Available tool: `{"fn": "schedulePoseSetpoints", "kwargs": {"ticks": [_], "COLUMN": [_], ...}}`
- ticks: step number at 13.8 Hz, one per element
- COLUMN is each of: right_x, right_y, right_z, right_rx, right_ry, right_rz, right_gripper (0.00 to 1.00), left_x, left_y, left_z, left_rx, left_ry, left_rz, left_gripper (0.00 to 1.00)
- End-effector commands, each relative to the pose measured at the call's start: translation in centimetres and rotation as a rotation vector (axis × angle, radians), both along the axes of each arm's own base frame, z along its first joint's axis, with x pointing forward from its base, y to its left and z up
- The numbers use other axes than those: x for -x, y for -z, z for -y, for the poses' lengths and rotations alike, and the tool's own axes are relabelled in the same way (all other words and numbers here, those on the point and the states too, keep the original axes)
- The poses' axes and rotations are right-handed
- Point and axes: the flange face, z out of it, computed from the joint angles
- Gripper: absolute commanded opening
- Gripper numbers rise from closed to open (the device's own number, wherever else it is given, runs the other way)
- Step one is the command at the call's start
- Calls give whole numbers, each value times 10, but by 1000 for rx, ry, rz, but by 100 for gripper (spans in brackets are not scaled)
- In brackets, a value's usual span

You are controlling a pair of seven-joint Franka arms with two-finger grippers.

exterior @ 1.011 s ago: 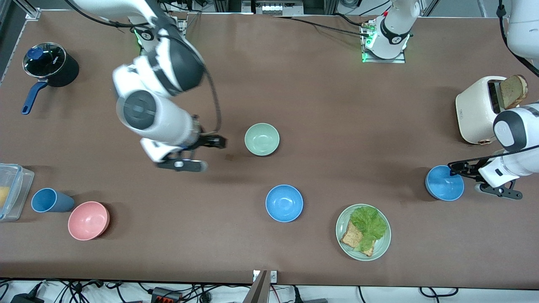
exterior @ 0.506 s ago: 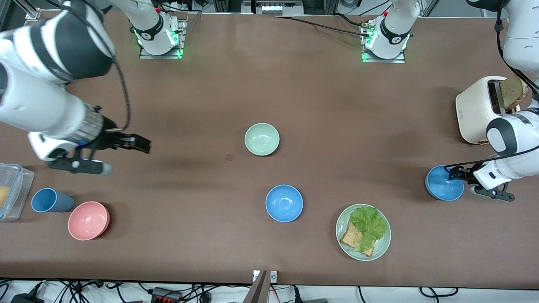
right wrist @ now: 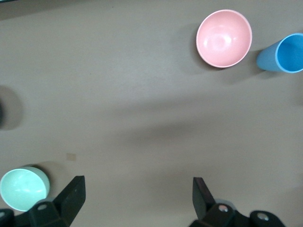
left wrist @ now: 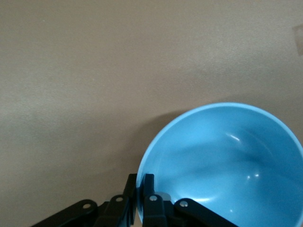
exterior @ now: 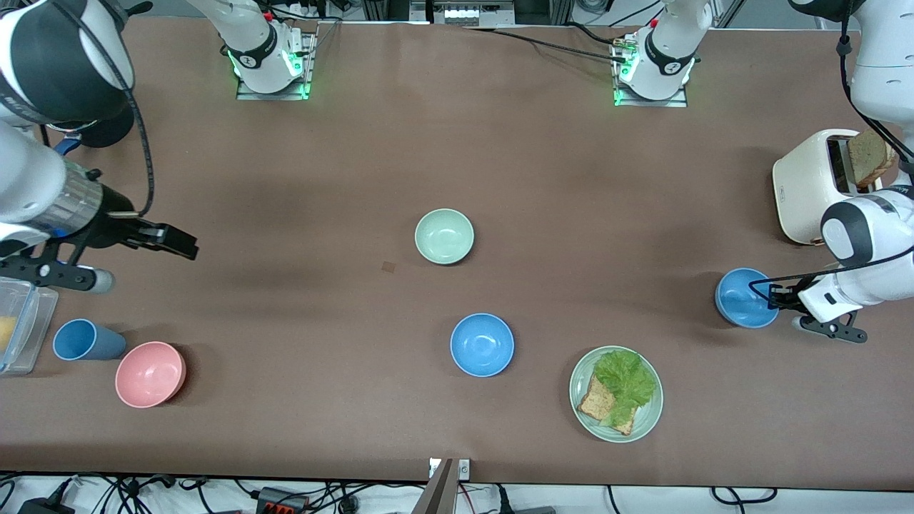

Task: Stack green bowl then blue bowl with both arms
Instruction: 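Grasp the blue bowl rim with the left gripper and lift it, then carry the blue bowl with the left gripper over the green bowl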

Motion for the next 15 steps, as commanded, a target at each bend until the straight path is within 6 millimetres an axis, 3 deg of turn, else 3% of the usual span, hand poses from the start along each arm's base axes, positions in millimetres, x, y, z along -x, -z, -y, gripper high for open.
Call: {"fn": "schedulePoseSetpoints", "kwargs": {"ticks": [1, 3, 5, 8, 10, 12, 15], "right_x": [10, 20, 25, 31, 33, 34, 43], "right_y": [-18, -27, -33, -45, -46, -41, -36], "right_z": [41, 88, 111, 118, 120, 123, 124], "right_rx": [21, 12, 13, 18, 23, 30, 32], "right_ry": [-65, -44, -88, -94, -87, -82, -93], "right_rz": [18, 24, 33, 46, 44, 37, 44], "right_gripper": [100, 100, 100, 100, 100, 100, 100], "left_x": [-4, -5, -5, -5, 0, 8, 26], "left_y": [-3, -21, -46, -97, -131, -152, -181], "left_z": [3, 25, 48, 102, 153, 211, 332], "left_rx": [9, 45, 74, 106, 121, 219, 220], "left_ry": [31, 60, 103, 128, 97, 35, -202], "left_rz": [-21, -59, -87, -117, -148, -180, -224], "left_gripper": [1, 0, 0, 0, 0, 0, 0]}}
